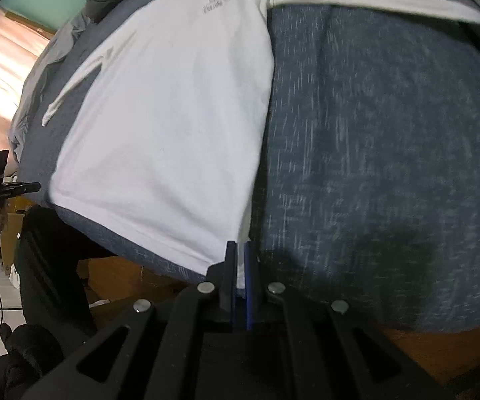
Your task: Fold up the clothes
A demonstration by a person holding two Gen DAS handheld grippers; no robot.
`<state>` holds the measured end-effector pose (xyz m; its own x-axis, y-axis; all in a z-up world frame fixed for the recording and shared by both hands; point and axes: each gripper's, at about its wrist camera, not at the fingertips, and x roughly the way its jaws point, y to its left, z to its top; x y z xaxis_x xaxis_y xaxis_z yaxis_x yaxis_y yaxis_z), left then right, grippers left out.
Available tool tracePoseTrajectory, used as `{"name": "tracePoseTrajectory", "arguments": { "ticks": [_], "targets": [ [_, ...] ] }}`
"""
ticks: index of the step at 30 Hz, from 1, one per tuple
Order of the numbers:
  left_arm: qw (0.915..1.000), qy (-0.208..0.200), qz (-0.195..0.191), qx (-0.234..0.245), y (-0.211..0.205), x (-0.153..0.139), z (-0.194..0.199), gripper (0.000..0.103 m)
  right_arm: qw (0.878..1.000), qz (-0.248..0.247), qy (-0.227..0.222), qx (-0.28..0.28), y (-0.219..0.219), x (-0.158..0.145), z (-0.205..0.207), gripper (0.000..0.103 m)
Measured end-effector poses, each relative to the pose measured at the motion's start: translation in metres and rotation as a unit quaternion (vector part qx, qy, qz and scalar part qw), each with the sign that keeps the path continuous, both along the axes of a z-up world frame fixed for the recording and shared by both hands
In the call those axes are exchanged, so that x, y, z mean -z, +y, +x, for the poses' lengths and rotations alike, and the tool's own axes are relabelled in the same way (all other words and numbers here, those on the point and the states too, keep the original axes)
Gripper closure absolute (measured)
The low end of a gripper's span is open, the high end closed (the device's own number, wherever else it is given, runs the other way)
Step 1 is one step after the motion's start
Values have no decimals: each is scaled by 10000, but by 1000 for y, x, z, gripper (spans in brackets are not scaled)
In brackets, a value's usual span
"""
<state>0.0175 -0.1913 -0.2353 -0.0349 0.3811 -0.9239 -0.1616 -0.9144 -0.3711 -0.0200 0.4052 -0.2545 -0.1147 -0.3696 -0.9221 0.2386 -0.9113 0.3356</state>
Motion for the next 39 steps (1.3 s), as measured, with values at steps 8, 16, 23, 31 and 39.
{"name": "tracePoseTrajectory", "arguments": {
  "ticks": [8, 16, 23, 31, 39],
  "targets": [
    [9976, 611, -204, -258, -8, -35, -66, 96, 9966, -361, 625, 403, 7, -41, -48, 65],
    [9935, 1037, -174, -429, 12, -48, -142, 91, 9938, -232, 1052, 284, -23, -53, -125, 62],
    [9927, 1125, -256, -349, 32, -29, -226, 88, 9901, -87, 1378, 235, -42, -53, -211, 61],
    [9906, 1263, -283, -441, 44, -9, -335, 73, 9883, 56, 1514, 177, -81, -33, -319, 60],
    [9852, 1536, -526, -557, 50, 16, -442, 69, 9873, 180, 1575, 103, -113, -1, -416, 49]
  ]
}}
